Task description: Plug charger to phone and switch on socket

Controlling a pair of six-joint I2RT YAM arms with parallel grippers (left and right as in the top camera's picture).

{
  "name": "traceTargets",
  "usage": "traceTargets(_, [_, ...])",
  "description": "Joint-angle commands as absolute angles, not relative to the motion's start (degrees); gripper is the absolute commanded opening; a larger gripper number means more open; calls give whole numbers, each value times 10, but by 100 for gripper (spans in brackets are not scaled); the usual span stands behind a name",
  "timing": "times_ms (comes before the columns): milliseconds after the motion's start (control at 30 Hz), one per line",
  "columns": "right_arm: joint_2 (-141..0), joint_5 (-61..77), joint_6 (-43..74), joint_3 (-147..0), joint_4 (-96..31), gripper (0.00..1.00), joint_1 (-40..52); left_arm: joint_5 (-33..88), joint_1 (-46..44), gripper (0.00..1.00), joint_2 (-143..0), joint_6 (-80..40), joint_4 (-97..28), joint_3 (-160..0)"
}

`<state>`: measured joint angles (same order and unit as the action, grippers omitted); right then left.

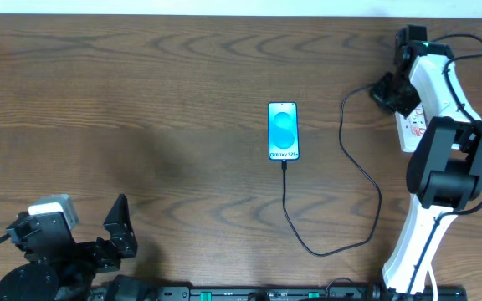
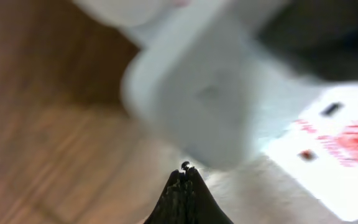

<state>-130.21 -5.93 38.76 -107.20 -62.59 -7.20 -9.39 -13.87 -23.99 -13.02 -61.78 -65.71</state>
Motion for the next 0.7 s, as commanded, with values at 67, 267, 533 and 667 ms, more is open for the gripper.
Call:
traceTargets(67, [-1289,-102,388,-1075,-660,1,-104,-101,-137,98,-235,-123,-651,-662])
traceTargets(267, [-1239,-120,387,-1075,-675,1,-129,-101,-137,98,-235,-123,-717,-662])
traceTargets(533, [-1066,-120,388,-1075,-649,1,-142,-101,-137,98,-234,-123,-821,-662])
traceTargets(667, [-958,-109,399,-1075,-608,1,-141,-101,-137,98,-234,-123,-821,-662])
